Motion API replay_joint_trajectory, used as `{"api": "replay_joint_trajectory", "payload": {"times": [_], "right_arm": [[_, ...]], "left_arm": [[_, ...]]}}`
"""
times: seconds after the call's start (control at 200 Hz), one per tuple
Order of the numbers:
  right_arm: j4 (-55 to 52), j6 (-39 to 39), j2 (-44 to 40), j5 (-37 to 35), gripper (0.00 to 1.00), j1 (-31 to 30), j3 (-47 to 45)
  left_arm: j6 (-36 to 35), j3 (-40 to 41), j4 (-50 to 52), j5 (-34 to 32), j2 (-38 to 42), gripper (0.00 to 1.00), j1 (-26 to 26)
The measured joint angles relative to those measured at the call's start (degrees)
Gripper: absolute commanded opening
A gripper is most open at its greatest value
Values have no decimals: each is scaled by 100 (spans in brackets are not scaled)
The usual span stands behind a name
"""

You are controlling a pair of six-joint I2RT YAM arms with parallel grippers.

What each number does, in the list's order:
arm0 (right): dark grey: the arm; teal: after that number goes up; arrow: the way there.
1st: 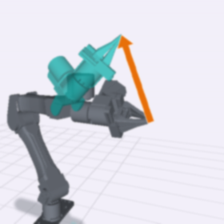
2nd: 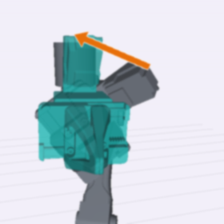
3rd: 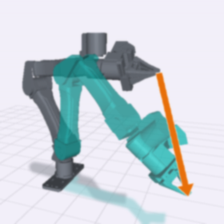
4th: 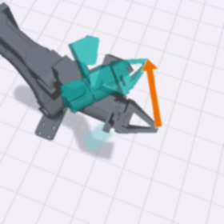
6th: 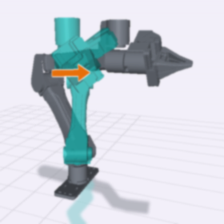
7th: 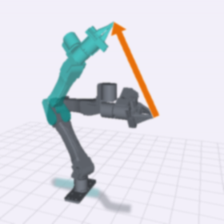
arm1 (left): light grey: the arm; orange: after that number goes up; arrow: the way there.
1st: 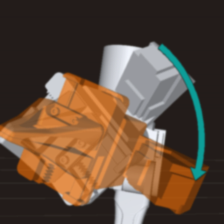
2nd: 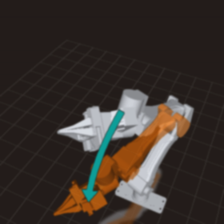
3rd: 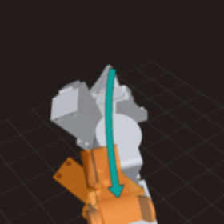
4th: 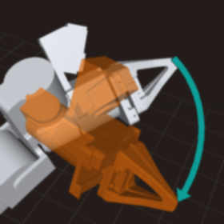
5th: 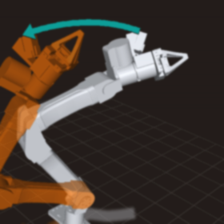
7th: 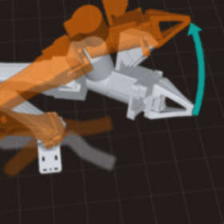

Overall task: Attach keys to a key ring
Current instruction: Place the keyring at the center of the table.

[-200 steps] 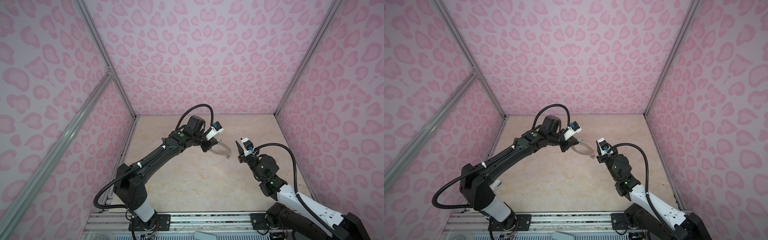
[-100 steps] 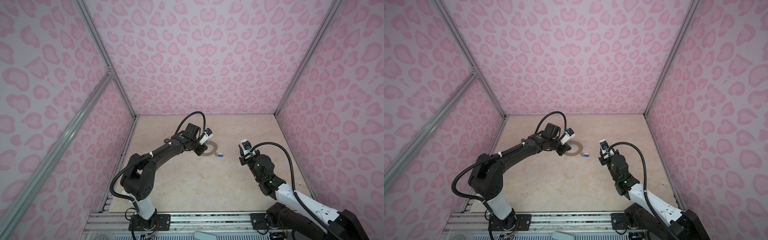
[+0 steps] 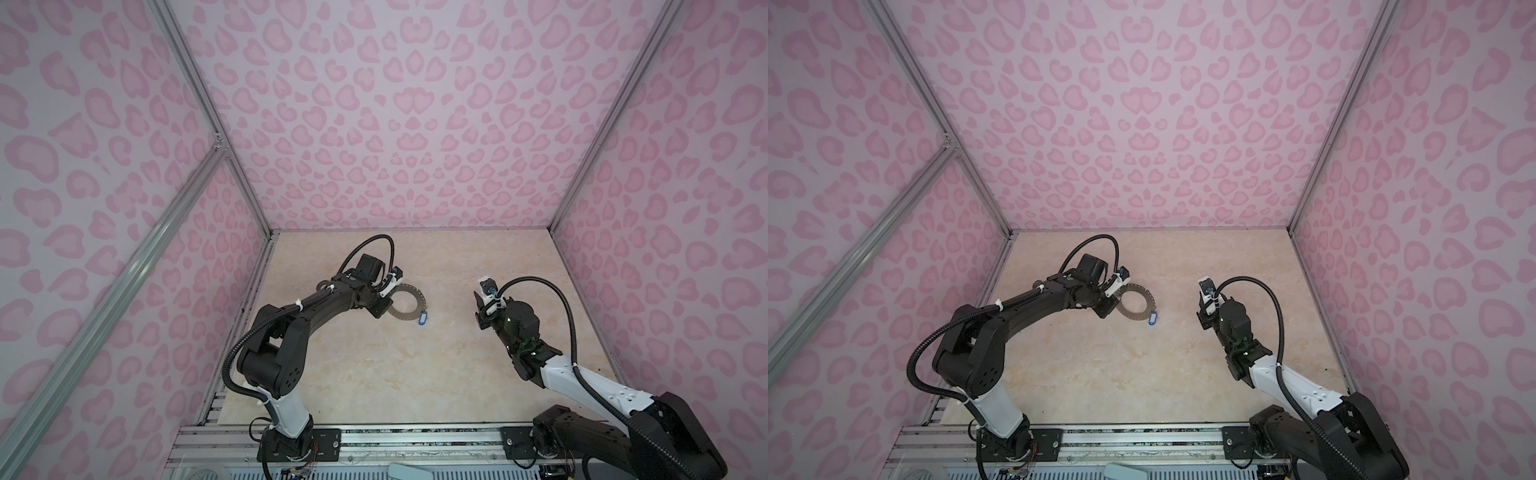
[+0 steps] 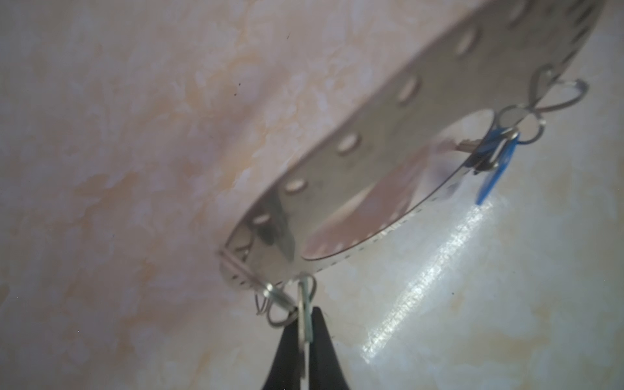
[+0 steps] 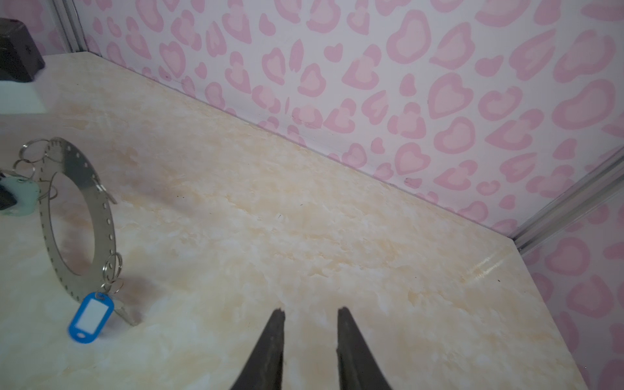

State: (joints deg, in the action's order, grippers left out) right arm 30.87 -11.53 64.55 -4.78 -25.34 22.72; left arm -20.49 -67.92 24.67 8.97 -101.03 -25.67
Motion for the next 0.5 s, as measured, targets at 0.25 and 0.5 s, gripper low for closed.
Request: {"api": "replay_joint_trajectory", "payload": {"times": [0.25,0.5], "right_arm": [[103,20,229,184,29,122,61],[96,39,278,302,38,485,87]], "left_arm": [[-188,153,144,-37,-57,4,363],[-103,614,133,-275,144,48,680]]}}
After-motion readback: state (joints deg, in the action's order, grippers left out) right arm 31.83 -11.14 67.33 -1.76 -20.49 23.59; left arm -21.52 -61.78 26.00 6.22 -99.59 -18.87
